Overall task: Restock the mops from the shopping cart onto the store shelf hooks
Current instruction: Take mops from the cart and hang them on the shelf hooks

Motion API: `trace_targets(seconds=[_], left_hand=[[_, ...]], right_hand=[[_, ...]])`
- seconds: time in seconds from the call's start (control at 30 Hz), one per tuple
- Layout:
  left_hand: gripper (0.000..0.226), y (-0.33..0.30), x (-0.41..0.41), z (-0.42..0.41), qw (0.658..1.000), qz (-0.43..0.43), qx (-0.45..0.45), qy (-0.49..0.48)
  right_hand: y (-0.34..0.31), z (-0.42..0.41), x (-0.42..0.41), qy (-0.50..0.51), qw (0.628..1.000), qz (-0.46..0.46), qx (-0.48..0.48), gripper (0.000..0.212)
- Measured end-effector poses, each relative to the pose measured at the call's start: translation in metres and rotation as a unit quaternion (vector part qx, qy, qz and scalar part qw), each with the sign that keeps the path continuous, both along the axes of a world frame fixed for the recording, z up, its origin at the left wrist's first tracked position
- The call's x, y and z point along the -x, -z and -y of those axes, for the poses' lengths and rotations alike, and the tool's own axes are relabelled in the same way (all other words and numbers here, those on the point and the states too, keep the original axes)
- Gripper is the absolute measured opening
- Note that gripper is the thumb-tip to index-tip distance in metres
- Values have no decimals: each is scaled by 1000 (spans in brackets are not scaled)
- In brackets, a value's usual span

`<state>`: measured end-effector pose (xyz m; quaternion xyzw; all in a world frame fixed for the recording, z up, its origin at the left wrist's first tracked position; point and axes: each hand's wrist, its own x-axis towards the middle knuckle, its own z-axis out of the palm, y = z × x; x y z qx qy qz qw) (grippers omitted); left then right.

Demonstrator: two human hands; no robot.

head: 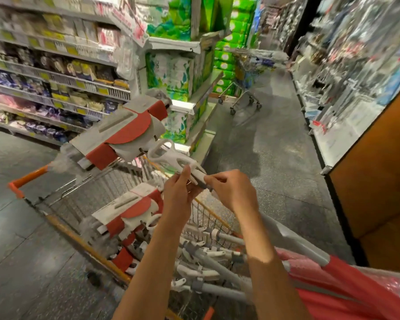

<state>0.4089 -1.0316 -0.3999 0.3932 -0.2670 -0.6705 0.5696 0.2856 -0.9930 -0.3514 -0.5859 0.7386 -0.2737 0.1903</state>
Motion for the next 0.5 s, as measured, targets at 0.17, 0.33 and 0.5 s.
trace_targets(seconds=[0.17, 0.33, 0.5], left_hand=[[29, -45, 32, -30, 997, 2, 64, 39], [32, -85, 67, -80, 989, -19, 113, 93], [34, -114, 103, -145, 977, -28, 150, 147]], right_hand=[[-42, -45, 30, 54, 997, 6, 54, 29], [-71, -106, 61, 99, 988, 9, 116, 28], [-85, -183, 92, 153, 971, 46, 178, 22]])
